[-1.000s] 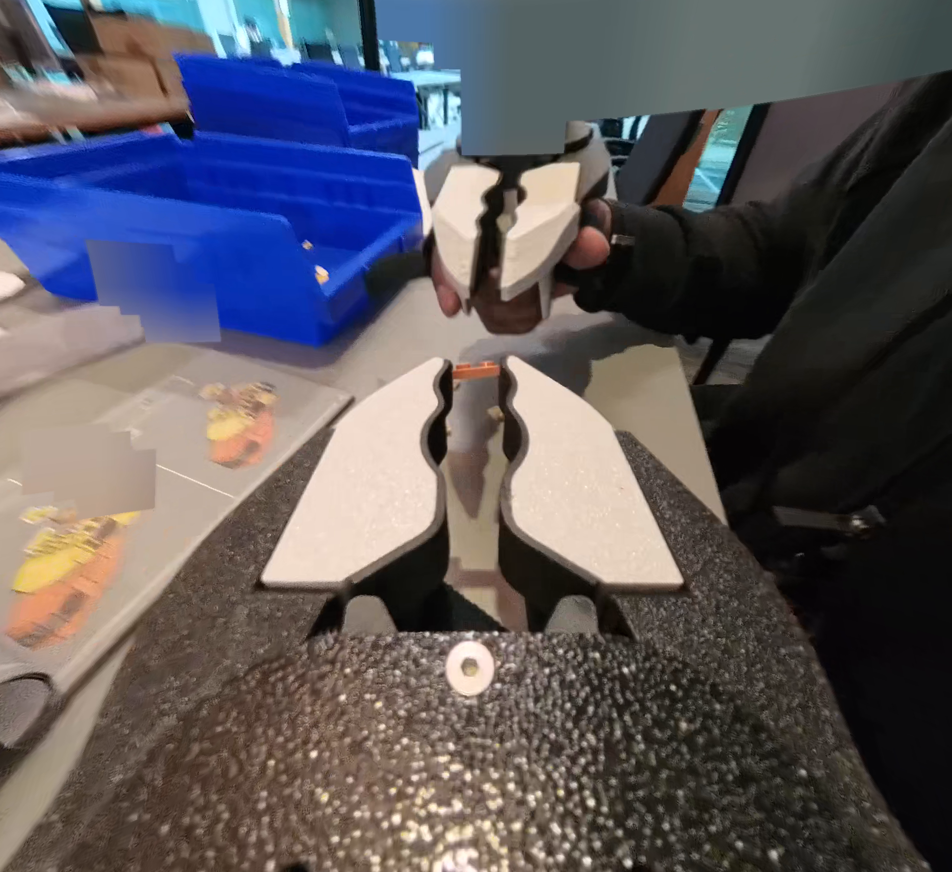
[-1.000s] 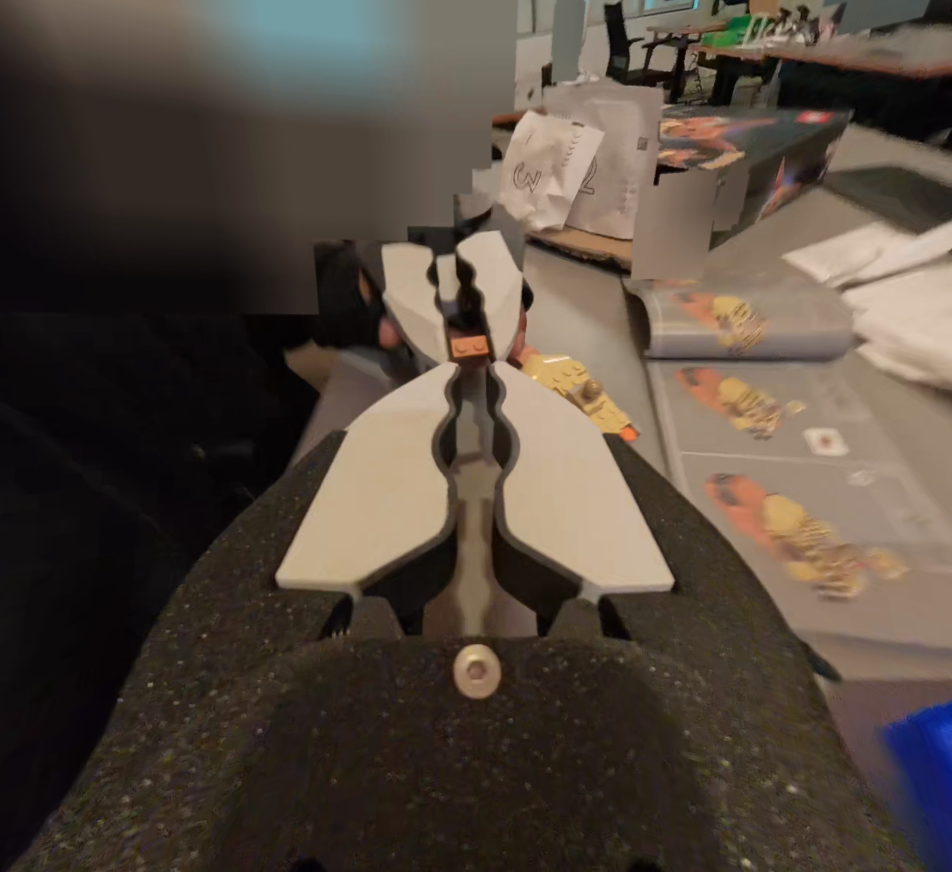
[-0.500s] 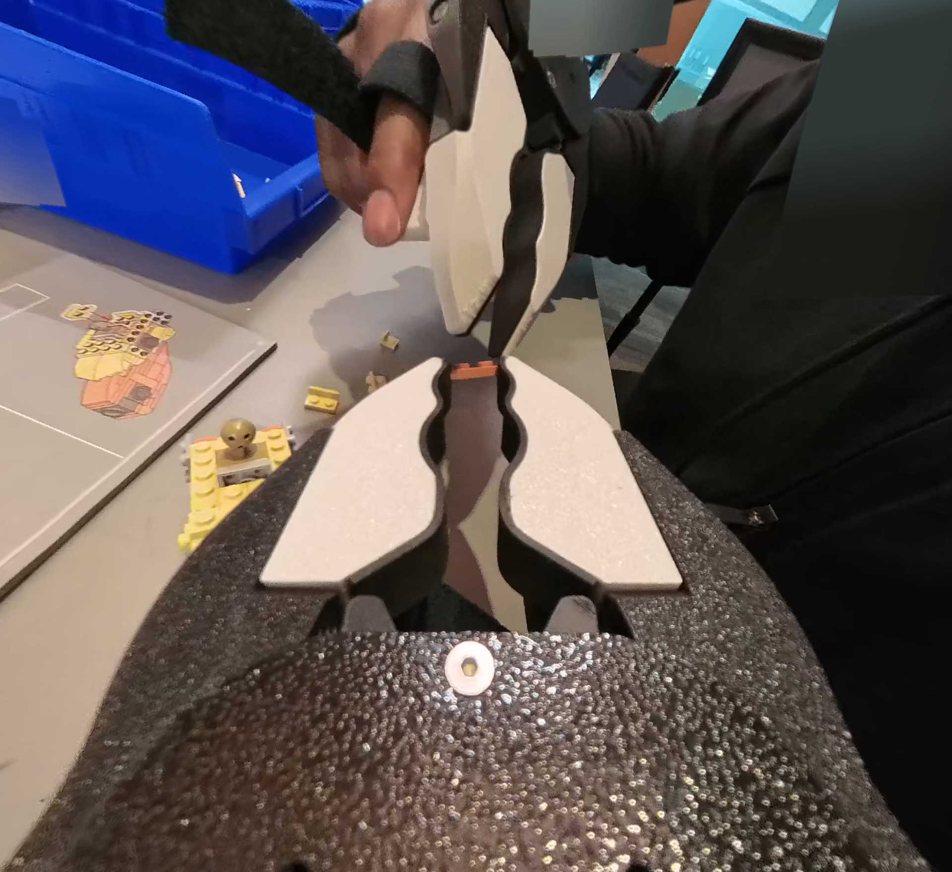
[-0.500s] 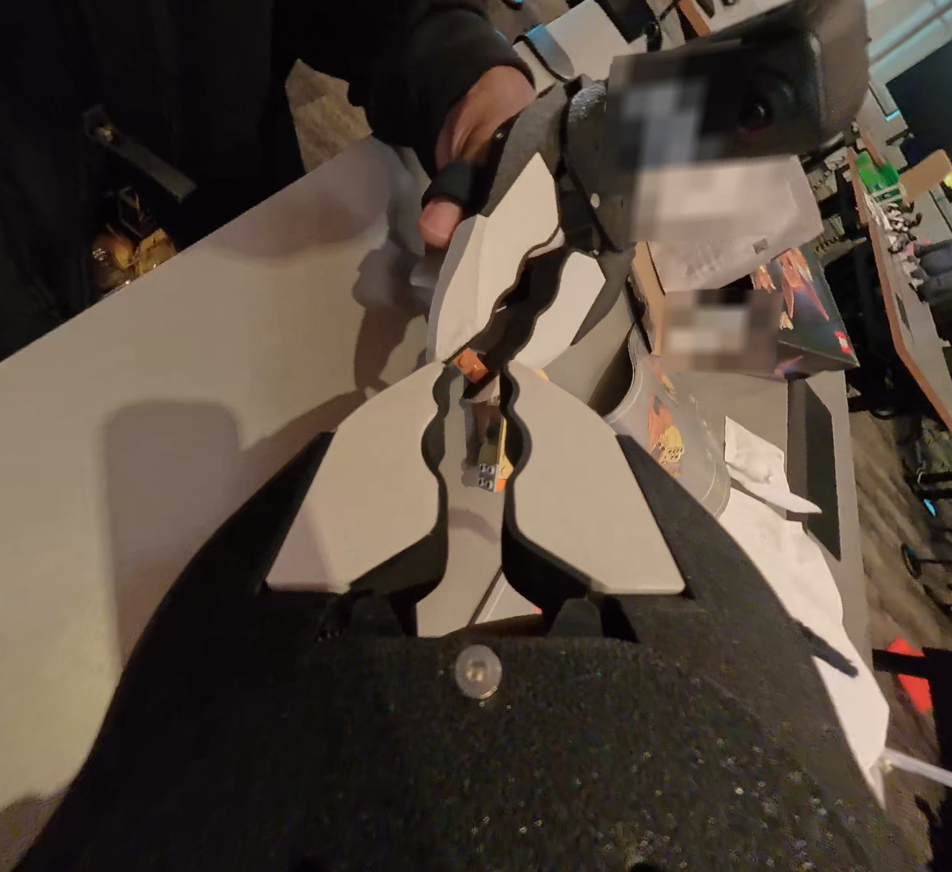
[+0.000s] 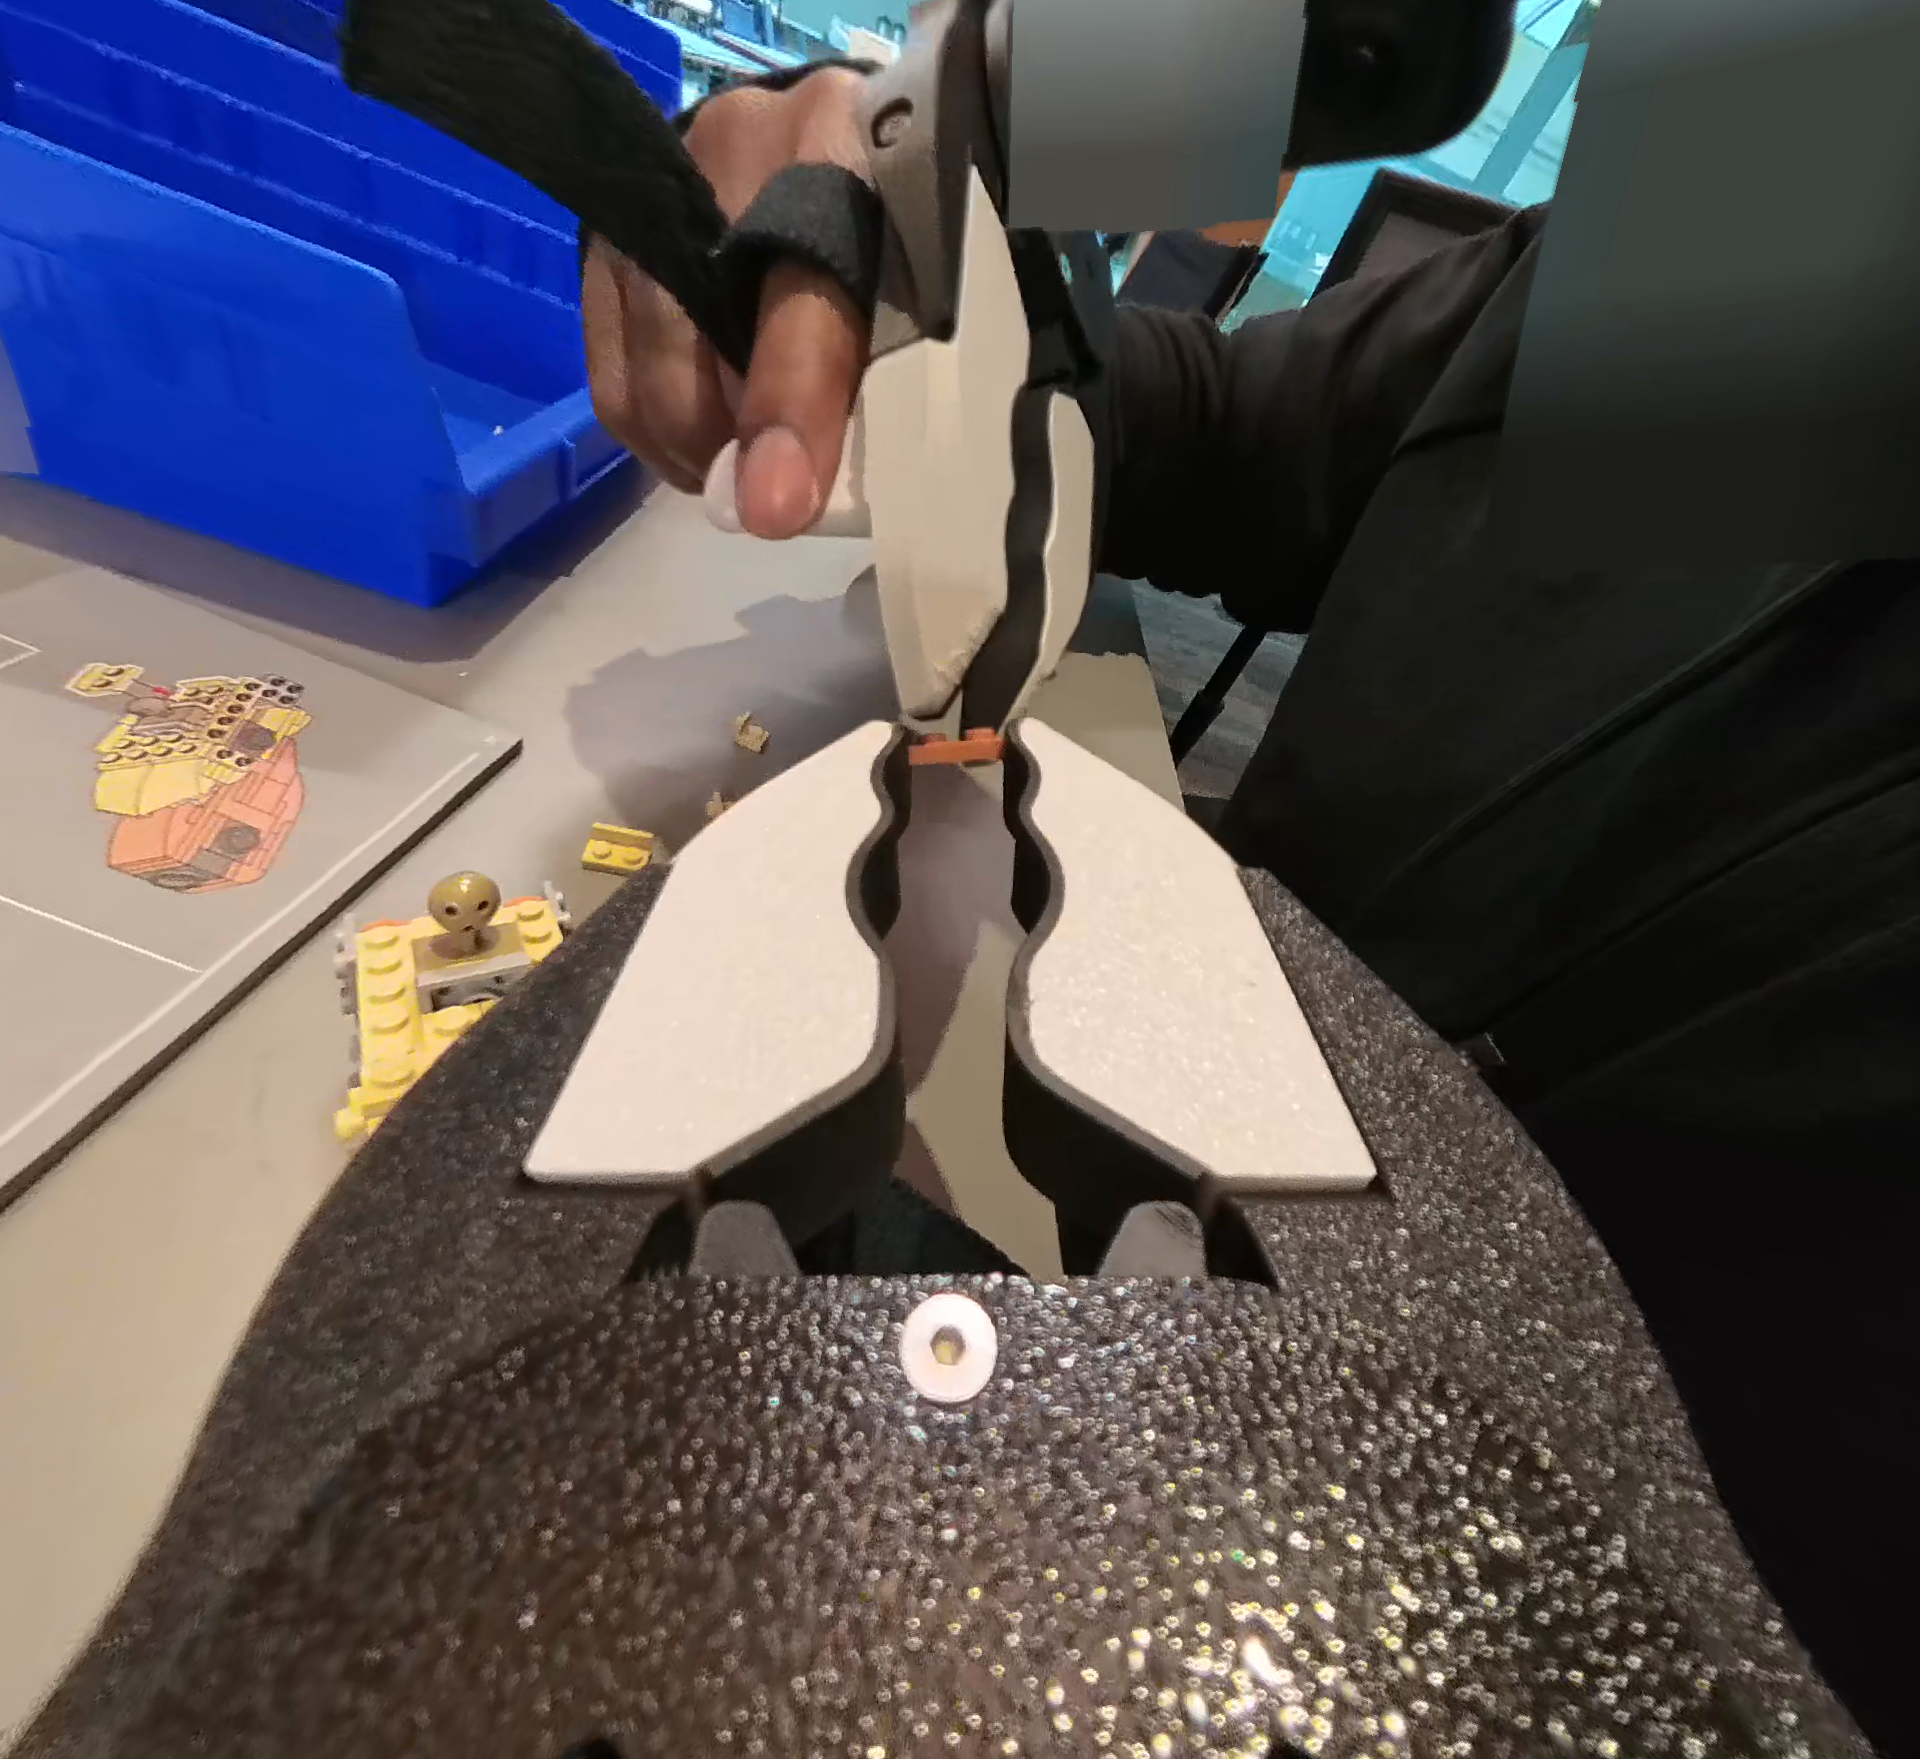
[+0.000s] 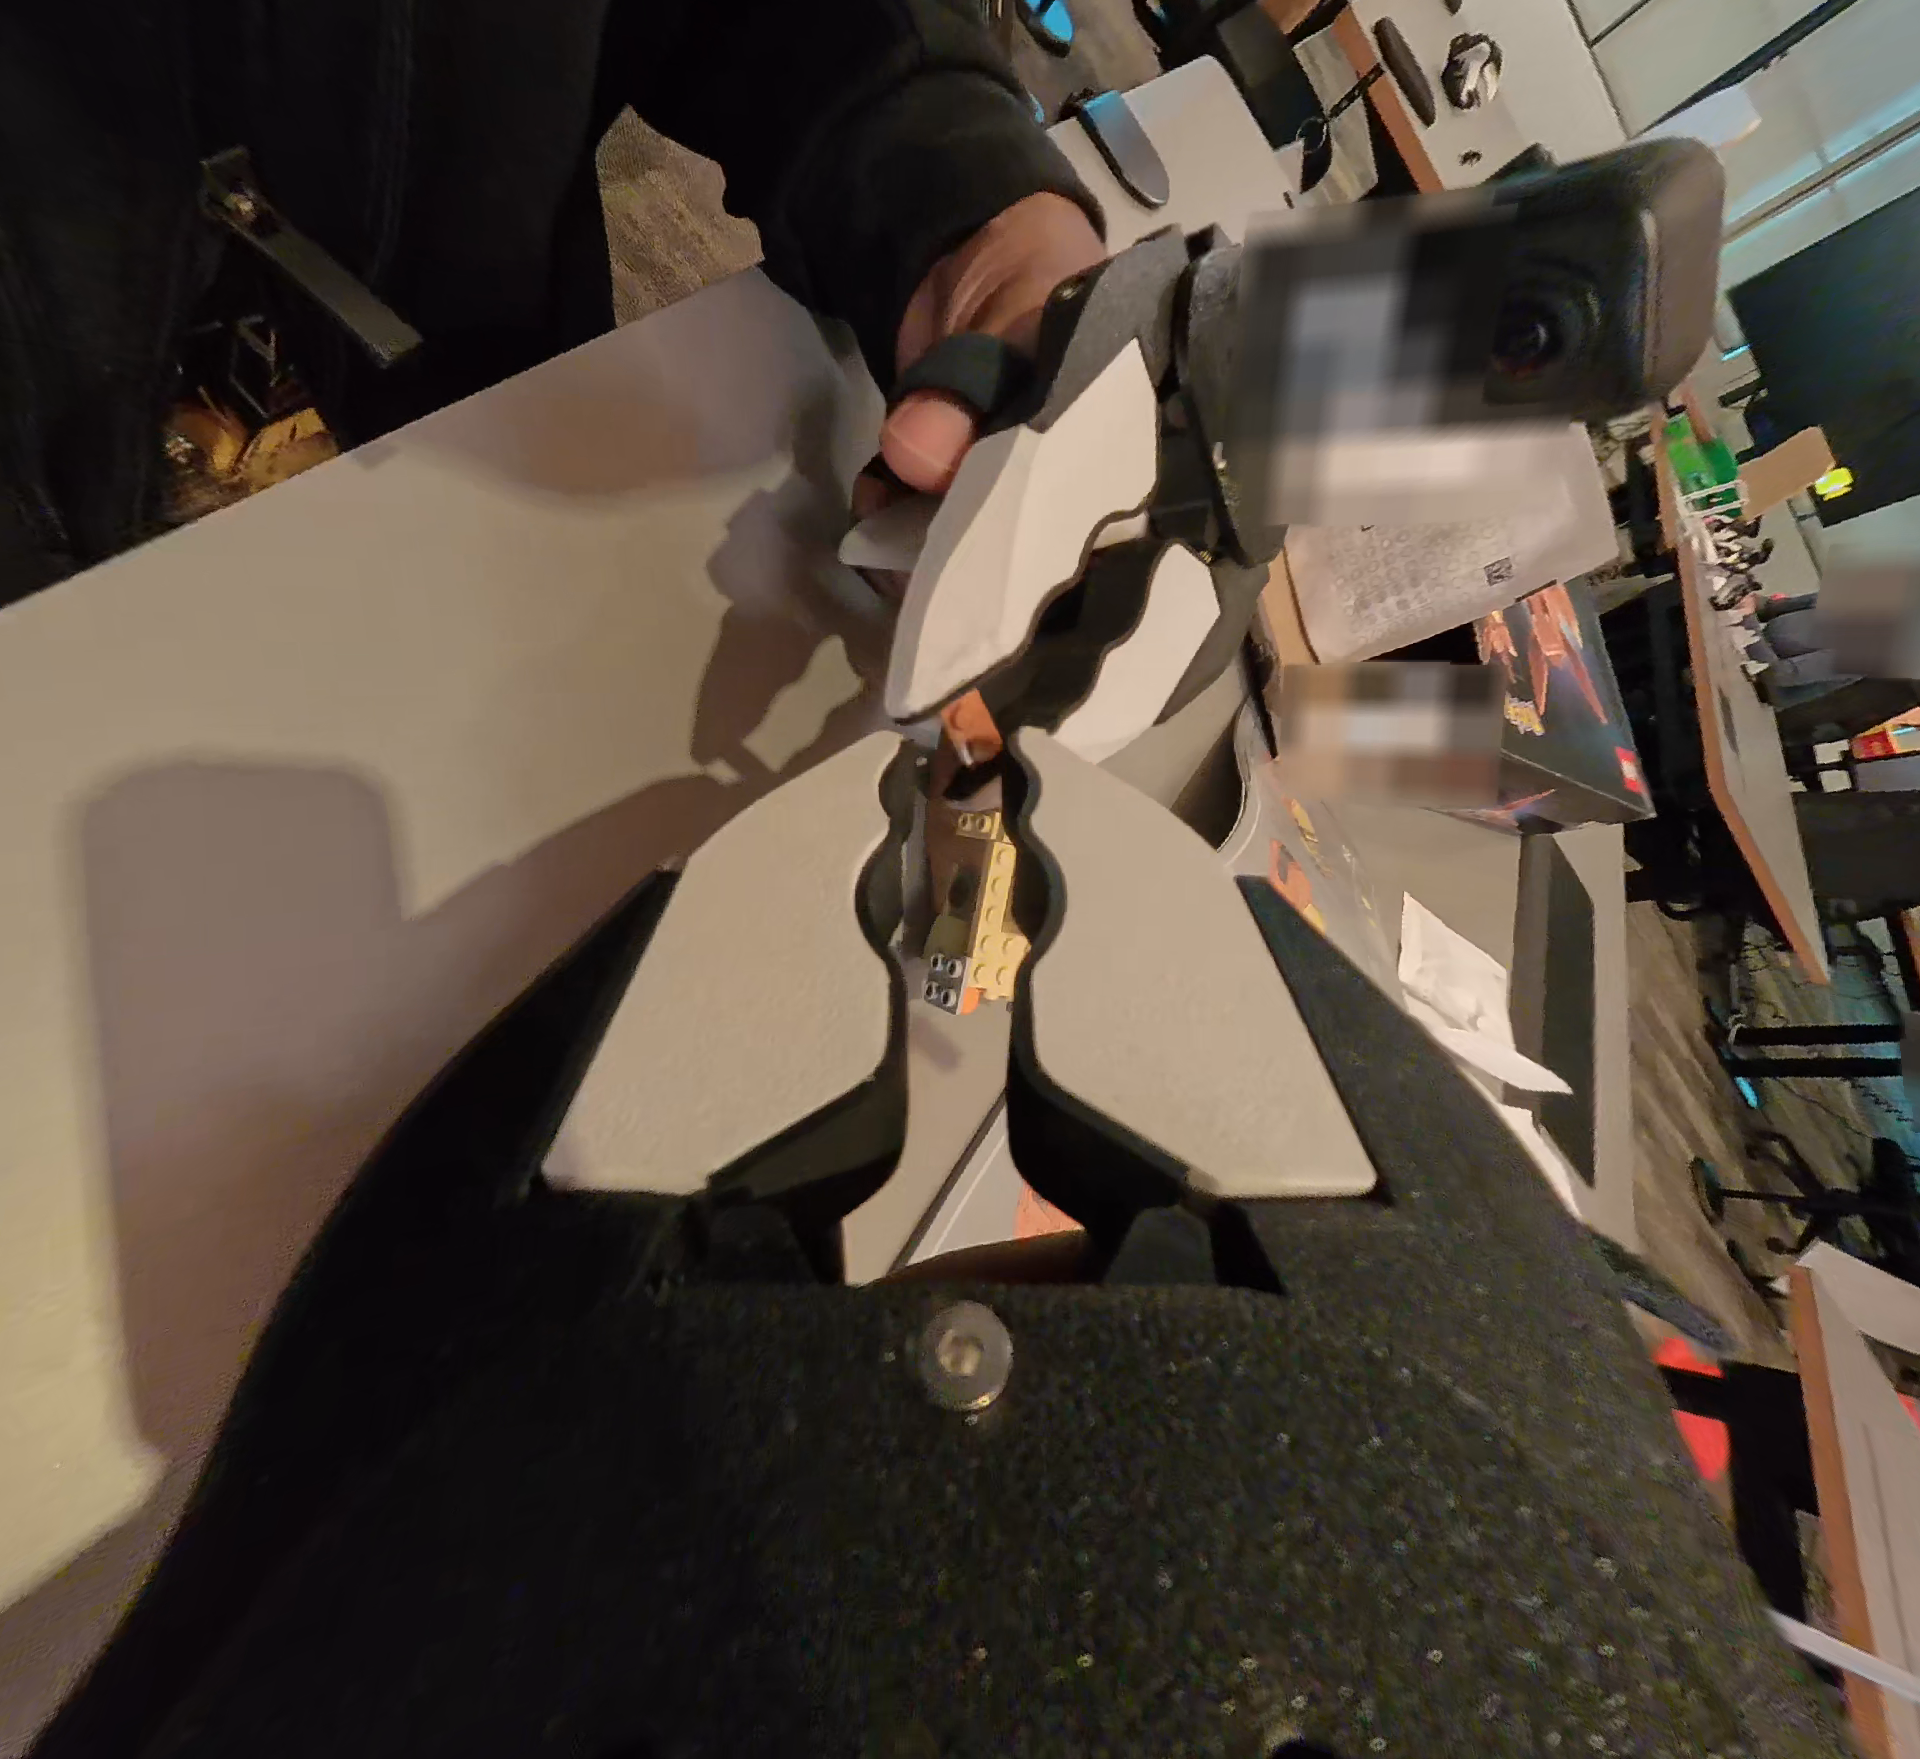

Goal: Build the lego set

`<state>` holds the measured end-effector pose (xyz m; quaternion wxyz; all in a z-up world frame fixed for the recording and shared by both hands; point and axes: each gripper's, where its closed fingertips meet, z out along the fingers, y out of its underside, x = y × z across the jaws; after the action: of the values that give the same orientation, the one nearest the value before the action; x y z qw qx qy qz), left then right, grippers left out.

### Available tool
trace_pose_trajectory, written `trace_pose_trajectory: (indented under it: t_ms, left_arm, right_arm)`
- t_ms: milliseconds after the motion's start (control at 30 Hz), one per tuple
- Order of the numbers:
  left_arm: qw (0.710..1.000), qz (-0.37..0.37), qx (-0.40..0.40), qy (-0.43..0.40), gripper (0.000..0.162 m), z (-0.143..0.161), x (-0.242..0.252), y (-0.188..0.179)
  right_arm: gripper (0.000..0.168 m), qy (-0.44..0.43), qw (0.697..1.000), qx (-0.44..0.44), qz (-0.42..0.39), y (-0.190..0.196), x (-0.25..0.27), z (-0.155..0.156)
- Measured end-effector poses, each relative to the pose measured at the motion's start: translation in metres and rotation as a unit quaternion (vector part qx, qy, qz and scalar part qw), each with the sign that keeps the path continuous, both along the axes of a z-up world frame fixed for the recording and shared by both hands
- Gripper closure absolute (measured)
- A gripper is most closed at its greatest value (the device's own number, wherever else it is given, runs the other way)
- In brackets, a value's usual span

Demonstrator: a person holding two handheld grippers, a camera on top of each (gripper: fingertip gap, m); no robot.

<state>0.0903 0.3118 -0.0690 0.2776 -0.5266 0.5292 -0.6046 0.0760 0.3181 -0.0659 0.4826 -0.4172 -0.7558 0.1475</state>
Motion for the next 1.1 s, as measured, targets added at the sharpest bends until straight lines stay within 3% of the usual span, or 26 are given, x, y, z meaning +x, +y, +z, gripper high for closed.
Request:
trace_pose_trajectory:
  t_ms: [500, 800, 967, 1100]
  left_arm:
    - [0.997, -0.052, 0.027, 0.047, 0.145, -0.014, -0.001, -0.009]
    - [0.997, -0.037, 0.041, 0.059, 0.137, -0.020, -0.002, -0.006]
    - [0.996, 0.029, 0.063, 0.048, 0.135, -0.008, -0.018, 0.012]
    - [0.974, 0.171, 0.118, 0.094, 0.124, -0.012, -0.034, 0.054]
  right_arm:
    - [0.158, -0.054, 0.997, 0.039, 0.049, -0.007, -0.005, -0.014]
    - [0.161, -0.036, 0.998, 0.027, 0.040, -0.007, -0.007, -0.017]
    - [0.161, -0.009, 1.000, 0.021, 0.016, -0.001, 0.001, -0.012]
    - [0.161, 0.002, 1.000, 0.015, -0.010, 0.009, 0.012, -0.009]
